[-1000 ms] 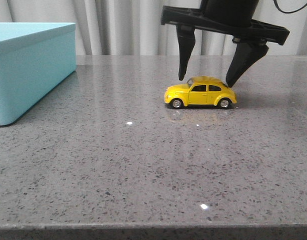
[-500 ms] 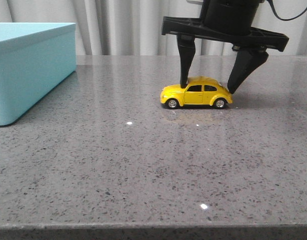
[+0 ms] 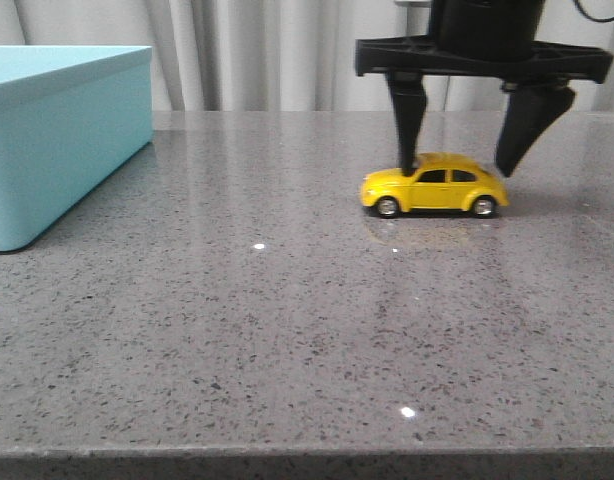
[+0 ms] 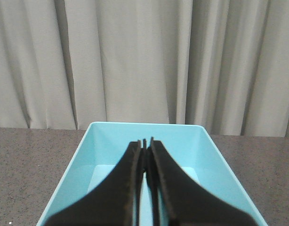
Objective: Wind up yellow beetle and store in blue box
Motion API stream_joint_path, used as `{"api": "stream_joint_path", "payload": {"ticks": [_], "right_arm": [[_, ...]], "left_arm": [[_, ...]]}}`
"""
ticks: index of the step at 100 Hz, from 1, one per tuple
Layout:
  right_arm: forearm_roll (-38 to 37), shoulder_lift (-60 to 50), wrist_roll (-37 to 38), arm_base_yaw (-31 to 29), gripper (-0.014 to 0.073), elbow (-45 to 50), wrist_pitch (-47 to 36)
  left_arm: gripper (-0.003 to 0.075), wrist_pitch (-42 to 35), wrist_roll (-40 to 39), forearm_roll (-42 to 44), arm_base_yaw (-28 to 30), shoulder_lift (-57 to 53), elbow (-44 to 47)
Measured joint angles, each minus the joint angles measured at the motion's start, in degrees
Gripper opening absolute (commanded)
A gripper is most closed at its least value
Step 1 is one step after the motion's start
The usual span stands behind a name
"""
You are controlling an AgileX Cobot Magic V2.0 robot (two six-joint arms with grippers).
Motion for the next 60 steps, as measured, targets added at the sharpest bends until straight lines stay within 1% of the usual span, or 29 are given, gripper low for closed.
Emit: {"api": "stream_joint_path", "payload": {"ticks": [17,41,60], "right_arm": [[-3.18,-0.28,0.13,-2.72,0.0562,-0.13,3.40],[-10.86,-1.22,0.13,-4.83,0.0562,-0.01,5.62],[-11.88,-6.02,0.13,-4.87,0.0562,-0.04,6.18]], "left_arm": [[-0.0019,0.00,0.00,0.00,0.00,0.00,0.00],[-0.0019,0.00,0.00,0.00,0.00,0.00,0.00],[-0.0019,0.00,0.00,0.00,0.00,0.00,0.00]]}}
